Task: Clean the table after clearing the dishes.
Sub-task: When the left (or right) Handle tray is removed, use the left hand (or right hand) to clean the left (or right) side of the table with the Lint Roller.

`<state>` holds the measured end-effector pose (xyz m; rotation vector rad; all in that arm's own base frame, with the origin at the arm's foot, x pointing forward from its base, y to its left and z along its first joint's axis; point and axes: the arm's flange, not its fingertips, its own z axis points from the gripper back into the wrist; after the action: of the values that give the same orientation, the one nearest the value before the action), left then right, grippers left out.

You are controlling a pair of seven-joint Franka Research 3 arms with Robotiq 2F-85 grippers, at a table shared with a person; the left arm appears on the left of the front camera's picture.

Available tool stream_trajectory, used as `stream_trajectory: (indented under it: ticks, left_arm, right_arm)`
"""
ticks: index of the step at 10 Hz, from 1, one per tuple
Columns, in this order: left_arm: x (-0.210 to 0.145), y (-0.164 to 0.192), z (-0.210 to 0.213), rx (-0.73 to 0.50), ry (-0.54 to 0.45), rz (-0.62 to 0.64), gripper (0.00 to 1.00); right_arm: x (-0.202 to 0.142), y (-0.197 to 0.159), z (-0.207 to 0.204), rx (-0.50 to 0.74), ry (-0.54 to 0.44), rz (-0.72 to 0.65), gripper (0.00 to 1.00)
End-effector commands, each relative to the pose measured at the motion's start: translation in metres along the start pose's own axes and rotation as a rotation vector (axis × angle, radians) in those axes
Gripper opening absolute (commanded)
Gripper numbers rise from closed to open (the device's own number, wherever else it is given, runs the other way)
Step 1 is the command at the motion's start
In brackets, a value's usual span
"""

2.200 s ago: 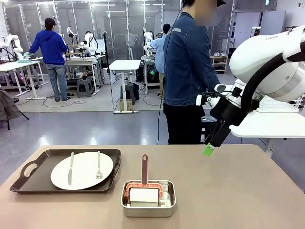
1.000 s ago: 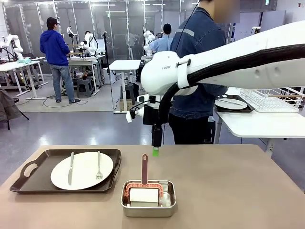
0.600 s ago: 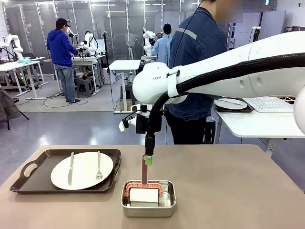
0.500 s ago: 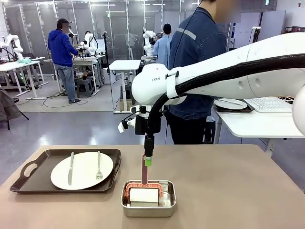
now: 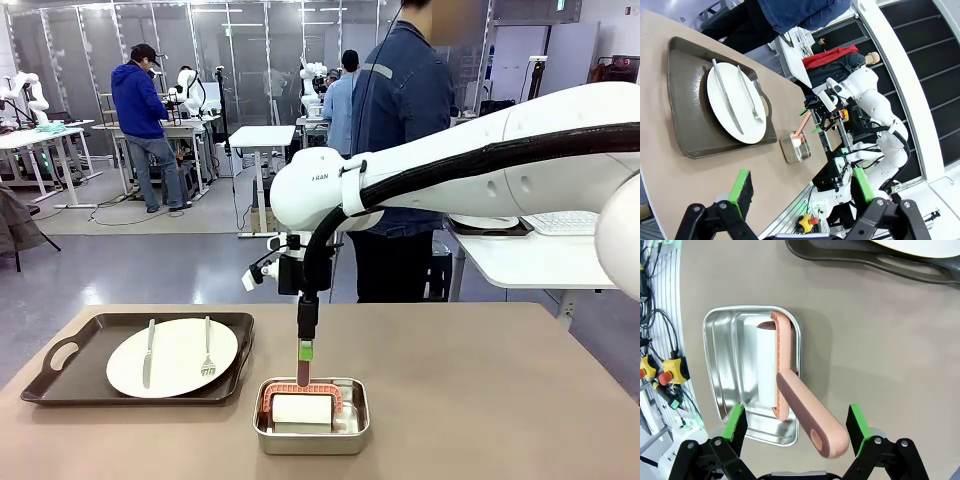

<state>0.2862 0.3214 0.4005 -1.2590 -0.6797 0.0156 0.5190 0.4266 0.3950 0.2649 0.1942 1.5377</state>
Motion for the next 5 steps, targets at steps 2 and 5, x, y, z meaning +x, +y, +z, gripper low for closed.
stream_trajectory:
  ticks: [2,5]
  left_arm:
    - [-0.0013,-0.0012,0.0023,-0.001,-0.005,-0.001,1.00]
    - [-0.0013,-0.0012,0.0023,-0.001,-0.005,-0.001,1.00]
  right_arm:
    - [0.0098,-0.0052,-0.0059,0.048,0.012,-0.027,1.00]
    - [0.0093,-0.0106,-0.0080,0.080,0.002,-0.015,0.62]
